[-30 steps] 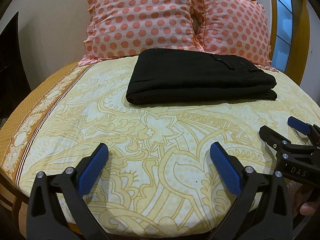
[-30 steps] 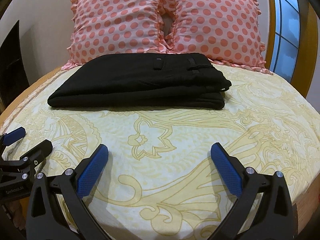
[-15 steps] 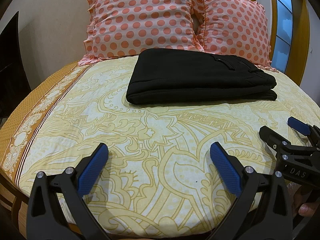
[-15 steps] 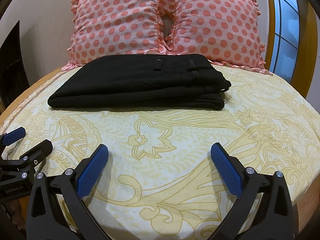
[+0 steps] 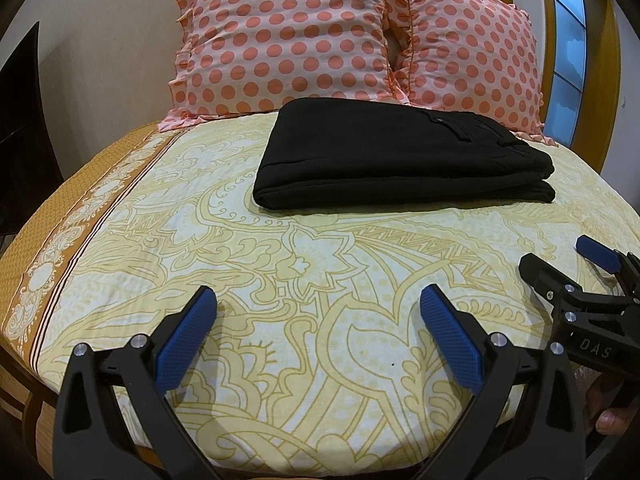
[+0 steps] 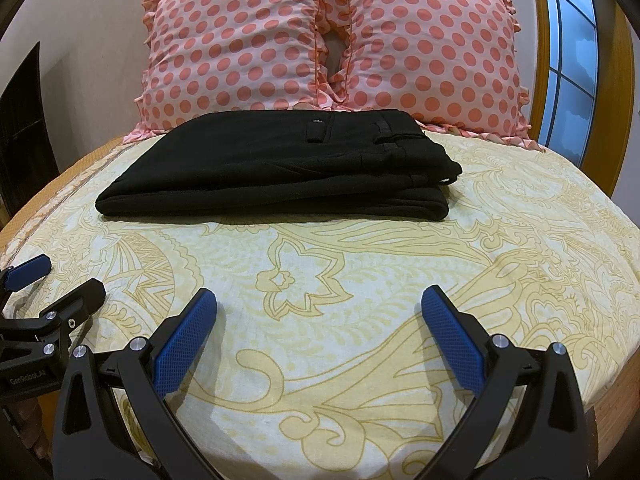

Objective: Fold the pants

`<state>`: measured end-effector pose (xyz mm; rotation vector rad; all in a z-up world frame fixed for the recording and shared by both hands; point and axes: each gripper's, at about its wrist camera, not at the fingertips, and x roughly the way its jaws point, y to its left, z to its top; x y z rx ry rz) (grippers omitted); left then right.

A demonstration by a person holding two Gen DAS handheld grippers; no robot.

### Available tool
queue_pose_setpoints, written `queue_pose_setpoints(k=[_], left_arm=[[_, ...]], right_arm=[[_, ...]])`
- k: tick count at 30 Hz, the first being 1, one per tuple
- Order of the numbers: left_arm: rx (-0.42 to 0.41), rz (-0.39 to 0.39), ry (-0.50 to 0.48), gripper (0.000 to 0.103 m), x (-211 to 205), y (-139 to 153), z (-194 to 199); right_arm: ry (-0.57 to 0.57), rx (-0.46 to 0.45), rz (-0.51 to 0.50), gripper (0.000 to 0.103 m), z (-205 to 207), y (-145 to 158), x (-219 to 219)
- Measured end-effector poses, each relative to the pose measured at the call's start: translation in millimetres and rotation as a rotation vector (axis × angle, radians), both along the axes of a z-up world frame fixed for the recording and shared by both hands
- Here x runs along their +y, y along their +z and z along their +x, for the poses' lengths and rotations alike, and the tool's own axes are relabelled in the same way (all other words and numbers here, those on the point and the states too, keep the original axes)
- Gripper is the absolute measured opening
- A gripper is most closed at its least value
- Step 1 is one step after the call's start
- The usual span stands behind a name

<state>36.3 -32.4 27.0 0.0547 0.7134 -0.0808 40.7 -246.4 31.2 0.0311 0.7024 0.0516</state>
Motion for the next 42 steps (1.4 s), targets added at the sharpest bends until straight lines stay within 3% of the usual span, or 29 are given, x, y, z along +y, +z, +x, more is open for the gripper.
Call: queue_pose_setpoints(k=[42], left_arm=[[-0.001, -0.001, -0.002, 0.101, 1.7, 0.1, 1.1]], right_arm=[[-0.011, -0.006, 0.000, 0.102, -0.8, -1.7, 2.5]])
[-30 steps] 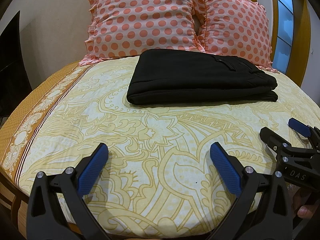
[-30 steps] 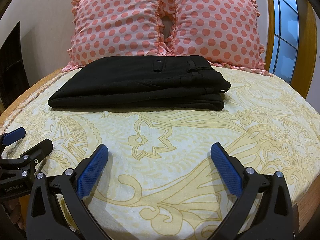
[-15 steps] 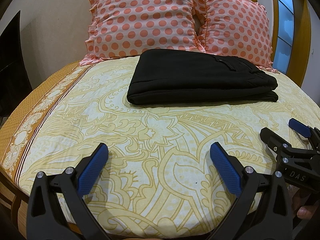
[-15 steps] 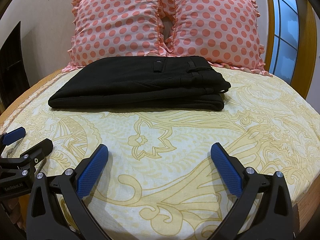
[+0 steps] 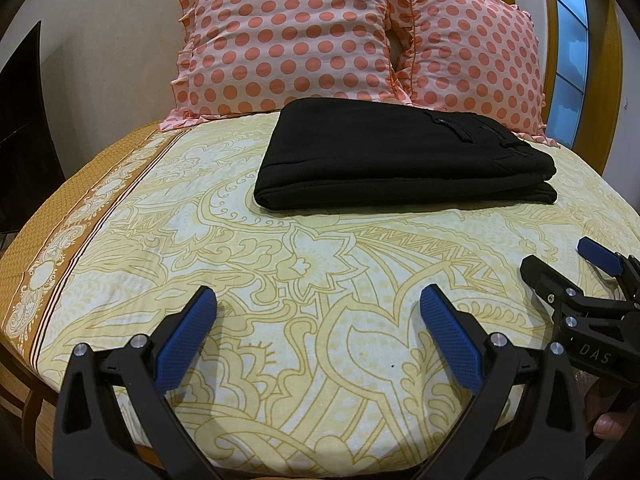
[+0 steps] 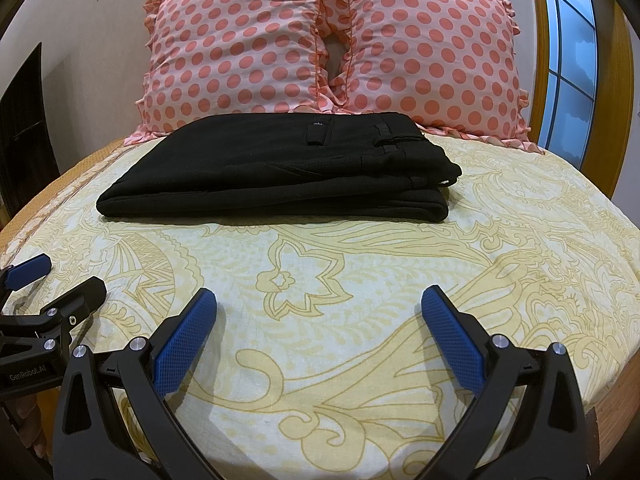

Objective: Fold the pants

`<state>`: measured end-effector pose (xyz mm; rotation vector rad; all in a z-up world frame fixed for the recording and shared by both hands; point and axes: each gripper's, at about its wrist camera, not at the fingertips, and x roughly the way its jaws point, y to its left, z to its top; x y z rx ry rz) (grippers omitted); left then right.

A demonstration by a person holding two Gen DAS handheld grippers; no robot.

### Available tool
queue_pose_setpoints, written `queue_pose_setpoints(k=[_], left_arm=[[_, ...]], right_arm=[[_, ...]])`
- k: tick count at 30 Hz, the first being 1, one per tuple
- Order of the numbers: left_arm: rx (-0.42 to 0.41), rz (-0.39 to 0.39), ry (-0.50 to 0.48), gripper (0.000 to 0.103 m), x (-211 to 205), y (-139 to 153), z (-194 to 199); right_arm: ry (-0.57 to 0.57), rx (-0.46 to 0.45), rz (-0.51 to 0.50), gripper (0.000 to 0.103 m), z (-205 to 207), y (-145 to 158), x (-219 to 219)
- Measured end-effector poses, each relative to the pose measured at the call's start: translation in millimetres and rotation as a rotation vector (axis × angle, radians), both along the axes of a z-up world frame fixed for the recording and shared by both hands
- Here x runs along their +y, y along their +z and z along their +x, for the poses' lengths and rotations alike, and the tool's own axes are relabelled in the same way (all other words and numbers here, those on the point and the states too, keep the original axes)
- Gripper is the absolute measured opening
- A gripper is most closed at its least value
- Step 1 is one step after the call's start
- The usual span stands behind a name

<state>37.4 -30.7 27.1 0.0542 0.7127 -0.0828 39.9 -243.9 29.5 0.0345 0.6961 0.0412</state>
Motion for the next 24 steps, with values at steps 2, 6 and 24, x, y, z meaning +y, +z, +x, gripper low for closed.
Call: queue_pose_setpoints(k=[2, 6, 24], left_arm=[[0.000, 0.000, 0.000, 0.101, 0.0, 0.0, 0.0], [0.000, 0.000, 0.000, 0.101, -0.1, 0.0, 0.1], [0.003, -0.003, -0.004, 0.101, 1.5, 0.3, 1.8]], right_arm=[[-0.001, 0.000, 0.000, 0.102, -0.1, 0.0, 0.2], [-0.002, 0.000, 0.000, 0.102, -0.1, -0.2, 0.2], [-0.008, -0.003, 0.000, 0.102, -0.4, -1.0, 2.2]])
